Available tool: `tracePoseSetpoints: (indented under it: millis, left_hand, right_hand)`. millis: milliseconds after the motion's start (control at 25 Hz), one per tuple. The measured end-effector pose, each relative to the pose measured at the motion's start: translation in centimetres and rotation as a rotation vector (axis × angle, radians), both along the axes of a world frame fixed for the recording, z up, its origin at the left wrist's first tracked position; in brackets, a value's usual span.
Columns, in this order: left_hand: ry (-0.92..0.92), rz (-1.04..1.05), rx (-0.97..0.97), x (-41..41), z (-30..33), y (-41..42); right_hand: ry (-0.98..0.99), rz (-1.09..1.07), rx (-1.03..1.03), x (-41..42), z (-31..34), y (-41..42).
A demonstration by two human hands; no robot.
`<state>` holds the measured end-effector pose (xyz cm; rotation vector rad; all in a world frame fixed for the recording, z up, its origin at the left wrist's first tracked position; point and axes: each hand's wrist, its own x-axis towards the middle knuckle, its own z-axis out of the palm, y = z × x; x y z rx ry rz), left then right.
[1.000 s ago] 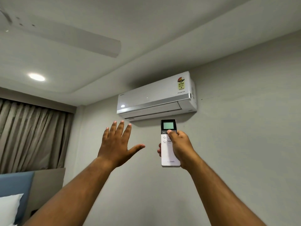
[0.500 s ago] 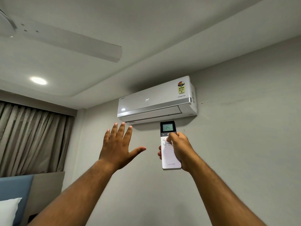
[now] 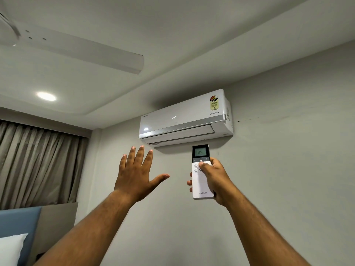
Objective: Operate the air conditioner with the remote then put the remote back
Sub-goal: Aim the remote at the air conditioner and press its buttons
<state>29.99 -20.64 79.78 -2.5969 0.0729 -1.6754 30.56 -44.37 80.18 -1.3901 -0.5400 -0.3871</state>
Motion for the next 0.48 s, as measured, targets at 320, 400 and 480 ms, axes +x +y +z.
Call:
tracePoseSetpoints:
  millis: [320,400,480]
  left_hand:
    - [-0.024,0.015,-0.022,0.02,-0.30,-0.01]
    - [-0.028,0.007,-0.038,0.06,-0.34,0.05]
    - [-0.030,-0.002,-0.051,0.07,-0.38,0.13]
  right_hand:
    - [-0.025,-0.078,-0.009,-0.31,0.05,-0.21]
    - [-0.025,-0.080,0.001,-0.45,0.10,-0.09]
    - [-0.028,-0.076,0.014,-0.54,0.13,0.07]
